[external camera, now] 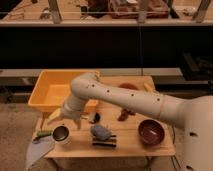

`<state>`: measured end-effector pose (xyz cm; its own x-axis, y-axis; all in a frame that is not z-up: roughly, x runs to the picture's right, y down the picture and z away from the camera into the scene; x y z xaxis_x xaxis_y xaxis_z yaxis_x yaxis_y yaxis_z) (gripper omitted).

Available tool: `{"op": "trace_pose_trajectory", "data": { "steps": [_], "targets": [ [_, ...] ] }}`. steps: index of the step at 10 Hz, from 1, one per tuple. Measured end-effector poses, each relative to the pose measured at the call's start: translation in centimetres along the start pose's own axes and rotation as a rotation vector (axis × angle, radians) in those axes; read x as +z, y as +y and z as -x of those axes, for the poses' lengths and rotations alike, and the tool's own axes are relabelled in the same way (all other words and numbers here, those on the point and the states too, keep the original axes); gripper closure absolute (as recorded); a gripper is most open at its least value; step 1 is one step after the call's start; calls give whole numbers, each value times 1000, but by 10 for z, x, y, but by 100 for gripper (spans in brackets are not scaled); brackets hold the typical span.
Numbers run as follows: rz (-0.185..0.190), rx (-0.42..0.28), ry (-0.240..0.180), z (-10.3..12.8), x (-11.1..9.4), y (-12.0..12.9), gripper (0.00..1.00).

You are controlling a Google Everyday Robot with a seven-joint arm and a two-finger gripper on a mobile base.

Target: Place pepper in tray

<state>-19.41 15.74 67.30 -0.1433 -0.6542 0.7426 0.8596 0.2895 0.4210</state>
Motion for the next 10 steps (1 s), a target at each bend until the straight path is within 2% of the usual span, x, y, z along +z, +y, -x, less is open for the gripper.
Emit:
{"op": "trace_pose_trajectory", "data": {
  "steps": [5, 6, 7, 8, 10],
  "targets": [
    [4, -7, 7, -1, -2, 0, 20],
    [26, -56, 26, -8, -11, -3, 20],
    [40, -139, 35, -16, -21, -9, 20],
    [55, -241, 45, -28, -34, -18, 20],
    [110, -459, 49, -48, -59, -46, 20]
  ]
}}
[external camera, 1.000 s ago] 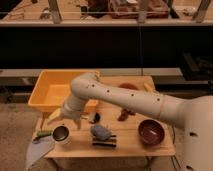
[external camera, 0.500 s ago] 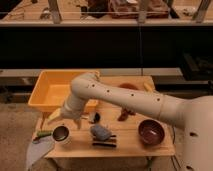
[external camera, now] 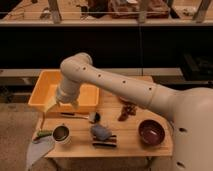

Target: Place pepper in tray

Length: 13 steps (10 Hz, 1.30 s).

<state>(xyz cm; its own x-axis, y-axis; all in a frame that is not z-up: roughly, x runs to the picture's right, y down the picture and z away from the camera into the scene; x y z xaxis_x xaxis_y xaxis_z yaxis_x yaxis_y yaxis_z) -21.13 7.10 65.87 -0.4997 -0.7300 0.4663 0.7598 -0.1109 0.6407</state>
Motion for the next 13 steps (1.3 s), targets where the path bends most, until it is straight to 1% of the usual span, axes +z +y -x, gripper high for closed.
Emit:
{"op": "trace_pose_trajectory", "data": {
  "steps": [2, 3, 4, 5, 6, 7, 8, 9, 10, 11, 12, 13],
  "targets": [
    [25, -105, -1, -14, -15, -5, 20],
    [31, -122, -1, -15, -16, -8, 20],
    [43, -110, -2, -13, -15, -6, 20],
    [71, -106, -15, -12, -11, -4, 20],
    [132, -146, -40, -15, 3, -10, 20],
    [173, -205, -57, -19, 15, -15, 20],
    [225, -275, -73, -26, 32, -22, 20],
    [259, -347, -91, -34, 53, -34, 20],
    [290, -453, -113, -46, 82, -51, 20],
    [306, -522, -118, -54, 98, -56, 20],
    [308, -611, -122, -63, 122, -61, 20],
    [308, -660, -122, -68, 136, -63, 20]
  ]
}}
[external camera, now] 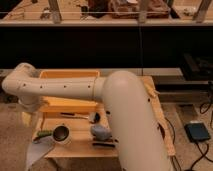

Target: Place pepper in tray

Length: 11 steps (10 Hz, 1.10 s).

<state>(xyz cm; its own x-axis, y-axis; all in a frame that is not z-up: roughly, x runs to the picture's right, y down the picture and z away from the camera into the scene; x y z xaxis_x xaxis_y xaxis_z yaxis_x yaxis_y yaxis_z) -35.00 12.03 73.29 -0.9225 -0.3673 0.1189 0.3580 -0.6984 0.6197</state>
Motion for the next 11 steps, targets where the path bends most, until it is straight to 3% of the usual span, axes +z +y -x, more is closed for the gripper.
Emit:
{"op": "trace_pose_trajectory", "data": {
  "steps": [5, 7, 9, 11],
  "targets": [
    [-1, -39, 11, -4, 8, -2, 20],
    [-23, -89, 29, -11, 24, -24, 20],
    [-30, -125, 18, -22, 37, -48, 20],
    [-18, -130, -16, -17, 49, -52, 20]
  ]
}}
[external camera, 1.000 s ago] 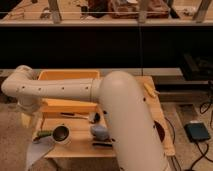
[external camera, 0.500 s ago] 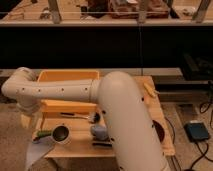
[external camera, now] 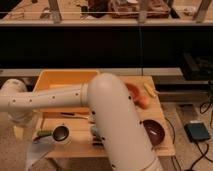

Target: Place pepper in tray

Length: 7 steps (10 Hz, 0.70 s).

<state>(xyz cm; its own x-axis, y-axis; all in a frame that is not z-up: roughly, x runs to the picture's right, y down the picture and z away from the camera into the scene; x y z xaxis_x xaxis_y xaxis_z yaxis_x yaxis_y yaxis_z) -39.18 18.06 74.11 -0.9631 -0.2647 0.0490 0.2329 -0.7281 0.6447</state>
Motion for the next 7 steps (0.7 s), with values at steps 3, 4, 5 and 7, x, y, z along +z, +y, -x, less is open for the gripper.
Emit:
{"op": "trace_pose_trajectory", "data": {
  "steps": [3, 4, 5, 7],
  "targets": [
    [-19, 54, -39, 15, 34, 5, 20],
    [-32, 76, -40, 20, 44, 6, 20],
    [-43, 101, -42, 26, 55, 7, 20],
    [-54, 135, -48, 33, 67, 11, 20]
  ]
}}
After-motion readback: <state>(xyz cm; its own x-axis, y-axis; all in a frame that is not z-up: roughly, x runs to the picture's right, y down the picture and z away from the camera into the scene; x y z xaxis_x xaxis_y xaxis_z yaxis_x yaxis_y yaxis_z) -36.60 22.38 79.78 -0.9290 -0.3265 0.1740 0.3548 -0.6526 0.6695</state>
